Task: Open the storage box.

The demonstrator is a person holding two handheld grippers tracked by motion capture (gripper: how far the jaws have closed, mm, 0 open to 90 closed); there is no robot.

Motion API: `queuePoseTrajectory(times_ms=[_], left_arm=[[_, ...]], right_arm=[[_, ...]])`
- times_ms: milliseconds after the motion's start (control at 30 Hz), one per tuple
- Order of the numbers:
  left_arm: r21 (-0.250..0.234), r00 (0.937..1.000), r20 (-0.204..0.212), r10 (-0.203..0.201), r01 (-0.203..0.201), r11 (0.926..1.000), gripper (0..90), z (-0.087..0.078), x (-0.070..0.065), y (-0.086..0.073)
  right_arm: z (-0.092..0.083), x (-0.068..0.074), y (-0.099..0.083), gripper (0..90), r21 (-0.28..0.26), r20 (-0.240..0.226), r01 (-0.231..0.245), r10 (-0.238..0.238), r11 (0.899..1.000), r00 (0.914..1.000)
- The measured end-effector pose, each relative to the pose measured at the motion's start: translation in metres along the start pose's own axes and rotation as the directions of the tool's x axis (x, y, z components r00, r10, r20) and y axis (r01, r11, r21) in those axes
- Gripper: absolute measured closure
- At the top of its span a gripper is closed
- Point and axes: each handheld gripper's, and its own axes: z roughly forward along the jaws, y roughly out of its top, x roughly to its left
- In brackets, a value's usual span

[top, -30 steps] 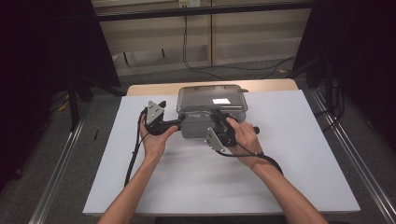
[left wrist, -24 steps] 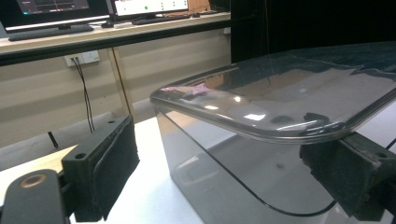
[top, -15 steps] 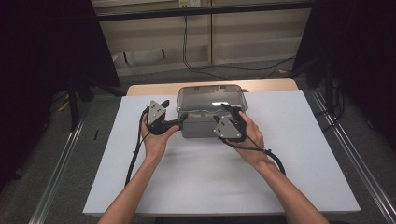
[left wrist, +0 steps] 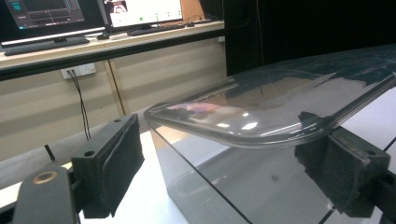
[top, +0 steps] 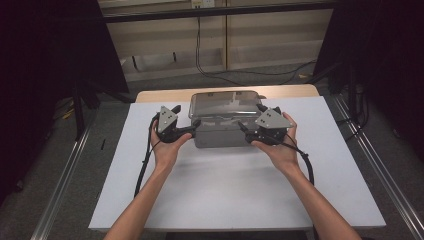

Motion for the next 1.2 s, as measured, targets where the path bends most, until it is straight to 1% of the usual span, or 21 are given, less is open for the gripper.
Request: queuePoseTrajectory(times_ms=[67,133,167,200,267,333,367,433,467,567,633,667,700,733,767,867,1000,1067,1133,1167,1200], left_arm=[[-0.002,1.0000,0.003,0.002,-0.002,1.0000,14.9,0.000,0.001,0.001],[-0.009,1.0000,0.006,-0.008,0.008,0.9999,14.9,0.000,0.001,0.001],[-0.008,1.0000,0.007,-0.005,0.005,1.0000,14.9,0.000,0.001,0.002],[-0.005,1.0000,0.006,0.006,-0.006,1.0000,15.5,0.000,0.002,0.003],[-0.010,1.0000,0.006,0.001,-0.001,1.0000,15.6,0.001,0.001,0.004],[-0.006,0.9999,0.014,0.008,-0.008,1.0000,15.6,0.001,0.002,0.004],[-0.009,0.9999,0.014,0.003,-0.003,1.0000,15.2,0.001,0.003,0.004],[-0.015,0.9999,0.013,-0.002,0.002,0.9999,15.0,0.002,0.003,0.005],[-0.012,0.9999,0.014,0.007,-0.007,0.9999,15.0,0.001,0.003,0.006],[-0.020,0.9998,0.016,0.007,-0.006,0.9998,15.3,0.003,0.004,0.009],[-0.023,0.9998,0.013,0.017,-0.016,0.9996,15.4,0.003,0.005,0.011],[-0.021,0.9996,0.020,0.020,-0.019,0.9996,15.5,0.003,0.006,0.012],[-0.022,0.9996,0.020,0.022,-0.021,0.9995,15.5,0.003,0.006,0.013],[-0.015,0.9992,0.025,0.032,-0.032,0.9994,15.5,0.003,0.007,0.014],[-0.017,0.9992,0.022,0.032,-0.032,0.9993,15.5,0.003,0.007,0.015],[-0.025,0.9994,0.019,0.030,-0.030,0.9992,15.9,0.003,0.009,0.017],[-0.031,0.9990,0.021,0.039,-0.038,0.9988,17.9,0.005,0.009,0.020],[-0.036,0.9988,0.027,0.041,-0.041,0.9985,19.1,0.006,0.010,0.022],[-0.040,0.9987,0.028,0.043,-0.042,0.9983,20.7,0.007,0.010,0.023],[-0.043,0.9990,0.028,0.035,-0.033,0.9985,20.8,0.007,0.010,0.023],[-0.044,0.9990,0.030,0.032,-0.031,0.9986,21.4,0.007,0.010,0.023]], right_arm=[[-0.002,-0.009,-0.003,18.0,-0.003,-0.008,-0.060,0.060,0.998,0.9982],[-0.003,-0.012,-0.004,17.9,-0.005,-0.003,-0.065,0.065,0.998,0.9979],[-0.003,-0.015,-0.005,17.4,-0.006,0.000,-0.084,0.084,0.996,0.9964],[-0.003,-0.020,-0.008,17.3,0.004,-0.012,-0.106,0.106,0.994,0.9943],[-0.002,-0.022,-0.010,17.5,0.007,-0.014,-0.112,0.112,0.994,0.9936],[-0.002,-0.026,-0.013,18.7,0.013,-0.023,-0.141,0.141,0.990,0.9898],[-0.001,-0.027,-0.014,19.0,0.011,-0.024,-0.147,0.147,0.989,0.9888],[-0.001,-0.030,-0.015,21.4,0.011,-0.021,-0.149,0.149,0.989,0.9886],[-0.001,-0.033,-0.014,21.9,0.003,-0.022,-0.154,0.154,0.988,0.9878],[0.000,-0.035,-0.014,22.3,-0.007,-0.026,-0.153,0.153,0.988,0.9879],[0.002,-0.037,-0.014,22.6,-0.010,-0.022,-0.154,0.154,0.988,0.9878],[0.003,-0.038,-0.016,24.8,-0.009,-0.025,-0.155,0.155,0.988,0.9876],[0.003,-0.038,-0.016,24.8,-0.009,-0.025,-0.155,0.155,0.988,0.9876],[0.004,-0.038,-0.017,25.3,-0.006,-0.029,-0.154,0.154,0.988,0.9876],[0.005,-0.038,-0.018,25.1,-0.002,-0.029,-0.156,0.155,0.988,0.9874],[0.008,-0.040,-0.019,26.5,-0.009,-0.020,-0.159,0.159,0.987,0.9870],[0.010,-0.044,-0.019,28.3,-0.026,-0.009,-0.162,0.162,0.986,0.9868],[0.012,-0.046,-0.018,30.2,-0.011,-0.025,-0.156,0.156,0.988,0.9875],[0.012,-0.048,-0.013,30.9,-0.025,-0.026,-0.153,0.152,0.988,0.9880],[0.013,-0.048,-0.011,32.3,-0.037,-0.035,-0.167,0.166,0.985,0.9855],[0.013,-0.048,-0.011,33.0,-0.048,-0.043,-0.171,0.169,0.984,0.9847]])
